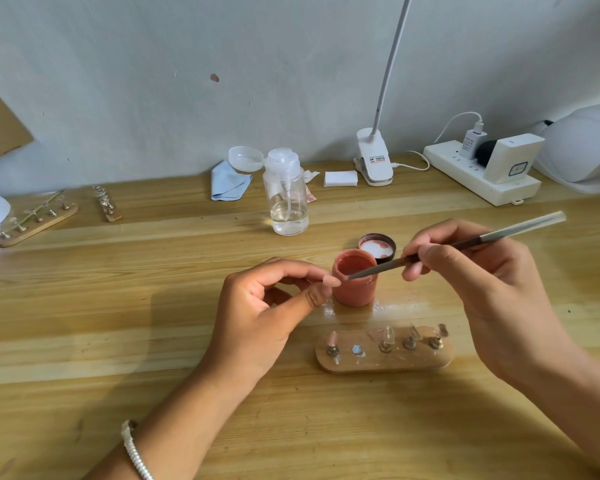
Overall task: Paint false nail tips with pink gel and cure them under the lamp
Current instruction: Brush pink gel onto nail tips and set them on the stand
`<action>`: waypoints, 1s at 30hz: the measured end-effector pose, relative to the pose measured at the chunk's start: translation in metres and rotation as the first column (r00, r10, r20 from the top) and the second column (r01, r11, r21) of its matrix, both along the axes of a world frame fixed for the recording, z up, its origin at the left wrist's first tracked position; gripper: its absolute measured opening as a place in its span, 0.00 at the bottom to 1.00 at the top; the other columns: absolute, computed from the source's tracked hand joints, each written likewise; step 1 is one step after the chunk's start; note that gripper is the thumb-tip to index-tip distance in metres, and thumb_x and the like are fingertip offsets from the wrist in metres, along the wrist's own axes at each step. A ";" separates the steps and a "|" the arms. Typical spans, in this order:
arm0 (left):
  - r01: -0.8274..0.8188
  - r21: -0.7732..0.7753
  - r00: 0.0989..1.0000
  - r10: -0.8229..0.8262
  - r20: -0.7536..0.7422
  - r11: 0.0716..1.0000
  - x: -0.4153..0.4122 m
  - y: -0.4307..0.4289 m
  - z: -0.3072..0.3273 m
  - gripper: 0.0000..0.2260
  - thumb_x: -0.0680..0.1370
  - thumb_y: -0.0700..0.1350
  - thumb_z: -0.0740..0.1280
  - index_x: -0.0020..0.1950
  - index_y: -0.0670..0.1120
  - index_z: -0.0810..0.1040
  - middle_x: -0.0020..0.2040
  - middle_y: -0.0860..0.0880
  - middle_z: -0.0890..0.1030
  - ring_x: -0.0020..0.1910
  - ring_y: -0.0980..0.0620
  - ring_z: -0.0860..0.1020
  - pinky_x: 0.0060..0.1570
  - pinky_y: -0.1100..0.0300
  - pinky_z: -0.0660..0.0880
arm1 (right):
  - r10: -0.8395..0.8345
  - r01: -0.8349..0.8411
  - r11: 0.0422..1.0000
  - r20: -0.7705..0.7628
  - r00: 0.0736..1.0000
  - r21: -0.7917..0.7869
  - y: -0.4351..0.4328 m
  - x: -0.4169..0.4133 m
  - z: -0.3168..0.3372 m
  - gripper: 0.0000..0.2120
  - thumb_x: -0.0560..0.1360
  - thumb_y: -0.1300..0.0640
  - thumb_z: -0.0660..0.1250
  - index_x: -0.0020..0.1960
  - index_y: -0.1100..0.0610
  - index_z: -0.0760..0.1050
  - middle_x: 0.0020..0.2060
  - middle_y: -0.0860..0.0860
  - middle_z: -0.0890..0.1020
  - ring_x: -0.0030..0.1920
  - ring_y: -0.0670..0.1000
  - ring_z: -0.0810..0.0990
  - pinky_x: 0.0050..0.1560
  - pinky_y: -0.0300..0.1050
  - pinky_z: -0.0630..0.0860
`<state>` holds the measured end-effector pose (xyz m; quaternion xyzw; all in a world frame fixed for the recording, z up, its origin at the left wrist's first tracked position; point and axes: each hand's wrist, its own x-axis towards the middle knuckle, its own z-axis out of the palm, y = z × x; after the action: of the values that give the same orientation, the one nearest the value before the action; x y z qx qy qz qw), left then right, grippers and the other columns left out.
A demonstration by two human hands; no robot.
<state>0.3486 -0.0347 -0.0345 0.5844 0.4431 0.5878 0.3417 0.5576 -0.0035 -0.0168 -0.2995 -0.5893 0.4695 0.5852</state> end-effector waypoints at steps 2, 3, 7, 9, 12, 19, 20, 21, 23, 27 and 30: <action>-0.002 -0.007 1.000 0.002 0.000 1.000 -0.001 0.000 -0.001 0.05 0.68 0.45 0.76 0.42 0.52 0.87 0.42 0.51 0.86 0.43 0.55 0.82 0.45 0.65 0.78 | 0.028 -0.028 0.999 0.001 1.000 0.019 -0.001 -0.001 0.000 0.05 0.73 0.61 0.66 0.43 0.61 0.80 0.31 0.51 0.82 0.39 0.44 0.82 0.48 0.32 0.75; -0.005 -0.012 1.000 0.005 -0.002 1.000 -0.001 0.001 -0.001 0.05 0.68 0.46 0.76 0.43 0.52 0.87 0.42 0.51 0.86 0.43 0.55 0.82 0.45 0.65 0.78 | 0.046 -0.046 0.998 -0.002 0.999 0.030 -0.002 -0.001 0.000 0.05 0.74 0.60 0.67 0.45 0.60 0.81 0.32 0.51 0.83 0.40 0.44 0.82 0.48 0.33 0.76; -0.009 -0.027 1.000 0.008 -0.022 1.000 -0.001 0.001 -0.002 0.05 0.68 0.47 0.76 0.43 0.51 0.87 0.43 0.51 0.86 0.42 0.55 0.82 0.43 0.63 0.78 | 0.065 -0.064 0.997 -0.028 0.998 0.044 -0.002 0.000 0.001 0.11 0.74 0.52 0.68 0.51 0.58 0.81 0.33 0.51 0.84 0.40 0.46 0.83 0.49 0.36 0.76; -0.002 -0.031 1.000 0.001 -0.029 1.000 -0.001 0.000 -0.003 0.05 0.68 0.46 0.77 0.43 0.52 0.87 0.42 0.50 0.86 0.42 0.55 0.82 0.42 0.62 0.78 | 0.055 -0.054 0.998 -0.035 0.998 0.029 -0.001 -0.001 0.000 0.10 0.75 0.51 0.68 0.48 0.57 0.82 0.34 0.53 0.84 0.40 0.48 0.82 0.49 0.38 0.76; 0.005 -0.031 0.999 -0.006 -0.039 1.000 -0.001 0.000 -0.003 0.05 0.68 0.45 0.77 0.43 0.51 0.87 0.42 0.50 0.86 0.42 0.54 0.82 0.42 0.58 0.78 | 0.057 -0.057 0.998 -0.040 0.998 -0.011 -0.001 -0.002 -0.002 0.07 0.77 0.53 0.69 0.45 0.55 0.84 0.35 0.55 0.85 0.41 0.47 0.82 0.47 0.37 0.75; -0.011 -0.035 0.999 0.010 -0.033 0.999 -0.001 0.000 -0.004 0.07 0.67 0.43 0.77 0.44 0.47 0.86 0.42 0.48 0.85 0.43 0.53 0.82 0.43 0.49 0.78 | 0.056 -0.056 0.998 -0.009 0.998 -0.032 -0.001 -0.004 -0.003 0.11 0.75 0.52 0.67 0.47 0.59 0.82 0.35 0.54 0.86 0.40 0.44 0.82 0.43 0.32 0.74; -0.010 -0.034 0.999 0.009 -0.034 0.999 -0.001 0.000 -0.004 0.07 0.67 0.43 0.77 0.44 0.47 0.86 0.42 0.48 0.85 0.43 0.53 0.82 0.44 0.49 0.78 | 0.059 -0.059 0.998 -0.007 0.998 -0.037 -0.001 -0.004 -0.004 0.11 0.75 0.52 0.67 0.47 0.59 0.82 0.35 0.54 0.86 0.40 0.44 0.82 0.43 0.32 0.74; -0.007 -0.030 0.999 0.006 -0.037 1.000 -0.001 0.000 -0.004 0.07 0.68 0.43 0.77 0.44 0.47 0.86 0.42 0.48 0.85 0.43 0.53 0.82 0.44 0.50 0.78 | 0.058 -0.058 0.997 -0.004 0.998 -0.042 -0.001 -0.004 -0.004 0.11 0.75 0.52 0.67 0.47 0.59 0.82 0.35 0.54 0.86 0.40 0.45 0.82 0.43 0.32 0.74; 0.002 -0.014 0.999 -0.003 -0.048 1.000 -0.002 0.000 -0.004 0.06 0.68 0.43 0.76 0.44 0.48 0.86 0.43 0.49 0.86 0.43 0.53 0.82 0.44 0.55 0.78 | 0.034 -0.033 0.998 0.005 0.999 -0.057 0.000 -0.004 -0.003 0.11 0.74 0.51 0.68 0.46 0.59 0.82 0.35 0.54 0.86 0.40 0.45 0.82 0.43 0.33 0.74; 0.013 0.004 0.998 -0.013 -0.061 1.000 -0.003 0.000 -0.003 0.05 0.69 0.42 0.76 0.44 0.48 0.87 0.43 0.49 0.86 0.44 0.53 0.82 0.45 0.63 0.78 | -0.038 0.037 0.994 -0.012 0.999 -0.105 0.003 -0.001 -0.002 0.09 0.73 0.50 0.69 0.39 0.53 0.84 0.35 0.55 0.85 0.37 0.46 0.82 0.41 0.35 0.74; 0.010 0.002 0.998 -0.010 -0.064 1.000 -0.003 0.000 -0.004 0.05 0.69 0.43 0.76 0.44 0.49 0.87 0.43 0.48 0.86 0.44 0.52 0.82 0.45 0.60 0.79 | -0.025 0.020 0.993 -0.041 0.999 -0.118 0.003 -0.001 -0.002 0.09 0.73 0.50 0.69 0.39 0.53 0.84 0.35 0.54 0.85 0.38 0.48 0.81 0.41 0.36 0.75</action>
<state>0.3457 -0.0345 -0.0382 0.6053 0.4501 0.5677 0.3296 0.5568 -0.0005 -0.0189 -0.3302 -0.5448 0.5029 0.5842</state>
